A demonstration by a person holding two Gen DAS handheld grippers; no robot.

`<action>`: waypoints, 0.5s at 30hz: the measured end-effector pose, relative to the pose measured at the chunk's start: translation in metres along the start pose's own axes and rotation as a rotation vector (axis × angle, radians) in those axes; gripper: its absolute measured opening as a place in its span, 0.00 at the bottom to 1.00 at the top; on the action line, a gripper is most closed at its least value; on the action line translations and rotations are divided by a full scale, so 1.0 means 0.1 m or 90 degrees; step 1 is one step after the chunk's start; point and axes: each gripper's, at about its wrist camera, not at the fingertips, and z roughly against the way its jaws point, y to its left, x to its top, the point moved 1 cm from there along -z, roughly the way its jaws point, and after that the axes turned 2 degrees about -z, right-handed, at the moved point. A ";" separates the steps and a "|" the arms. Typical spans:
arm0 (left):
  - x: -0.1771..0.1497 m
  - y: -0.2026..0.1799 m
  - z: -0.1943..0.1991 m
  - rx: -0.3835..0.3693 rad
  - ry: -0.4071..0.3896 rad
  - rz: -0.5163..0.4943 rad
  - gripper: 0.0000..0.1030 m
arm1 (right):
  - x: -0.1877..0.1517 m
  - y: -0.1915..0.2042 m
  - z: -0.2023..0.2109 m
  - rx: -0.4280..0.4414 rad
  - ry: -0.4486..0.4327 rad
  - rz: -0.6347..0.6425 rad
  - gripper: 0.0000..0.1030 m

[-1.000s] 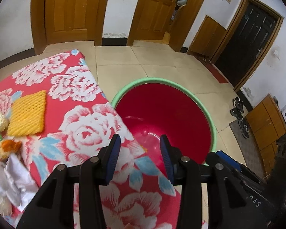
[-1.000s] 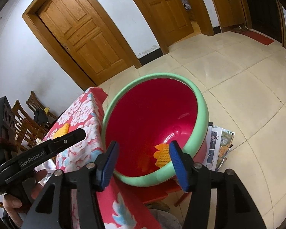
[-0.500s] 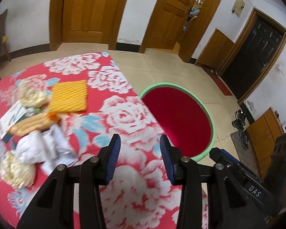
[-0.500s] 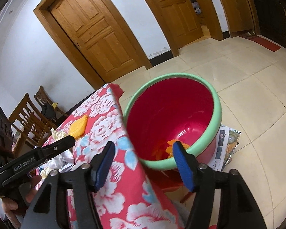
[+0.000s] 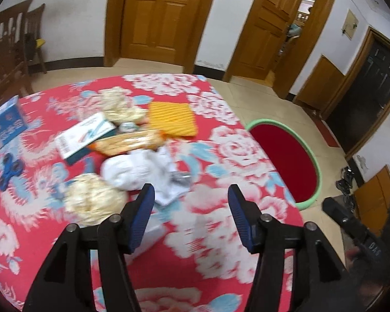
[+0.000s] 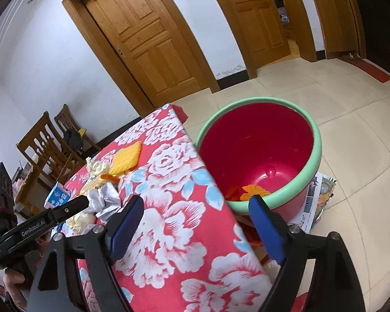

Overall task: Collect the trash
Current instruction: 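Move both tools back over the table, then grasp the crumpled cream paper ball with the left tool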

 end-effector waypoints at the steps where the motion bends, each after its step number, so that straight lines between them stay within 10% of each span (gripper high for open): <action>1: -0.02 0.07 0.03 0.011 -0.003 0.004 0.57 | -0.01 0.02 0.00 0.000 0.001 0.002 0.83; 15: -0.12 0.75 0.07 0.103 -0.027 0.055 0.69 | -0.12 0.20 -0.05 0.009 0.020 0.020 0.87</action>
